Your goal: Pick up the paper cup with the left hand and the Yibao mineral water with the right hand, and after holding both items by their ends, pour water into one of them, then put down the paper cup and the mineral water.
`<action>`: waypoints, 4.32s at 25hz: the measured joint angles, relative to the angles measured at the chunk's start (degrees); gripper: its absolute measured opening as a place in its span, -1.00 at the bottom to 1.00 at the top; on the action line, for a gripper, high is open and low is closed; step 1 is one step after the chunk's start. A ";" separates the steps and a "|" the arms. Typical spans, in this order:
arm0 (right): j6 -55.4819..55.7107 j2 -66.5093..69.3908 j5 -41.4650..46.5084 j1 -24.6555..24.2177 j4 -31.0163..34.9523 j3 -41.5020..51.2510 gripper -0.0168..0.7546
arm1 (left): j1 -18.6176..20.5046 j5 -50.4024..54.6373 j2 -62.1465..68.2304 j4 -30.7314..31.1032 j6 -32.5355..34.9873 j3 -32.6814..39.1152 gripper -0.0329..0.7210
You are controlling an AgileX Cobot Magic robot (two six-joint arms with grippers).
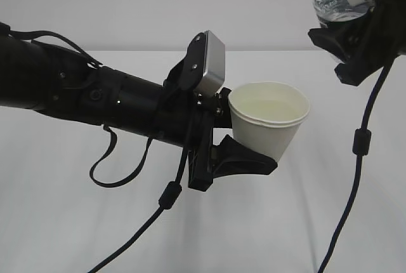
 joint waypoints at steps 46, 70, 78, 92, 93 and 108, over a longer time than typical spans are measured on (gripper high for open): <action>19.21 0.00 -1.44 0.00 1.23 0.00 0.28 | 0.00 0.02 0.00 0.00 0.00 0.00 0.27; 21.69 0.00 6.69 0.00 1.33 0.00 0.28 | 0.00 0.02 0.00 0.00 0.00 0.00 0.27; 21.99 0.00 7.71 -1.65 -0.09 0.00 0.28 | 0.00 0.02 0.00 0.00 0.00 0.00 0.27; 22.92 4.76 3.17 -5.69 -0.31 -0.21 0.28 | 0.00 0.50 0.00 0.00 0.00 0.00 0.27; 22.92 5.80 2.89 -5.69 -0.31 -0.21 0.28 | 0.00 0.50 0.00 0.00 0.00 0.00 0.27; 17.31 8.64 -4.02 -12.88 8.21 -0.61 0.28 | 0.00 0.85 0.00 0.00 0.00 0.00 0.27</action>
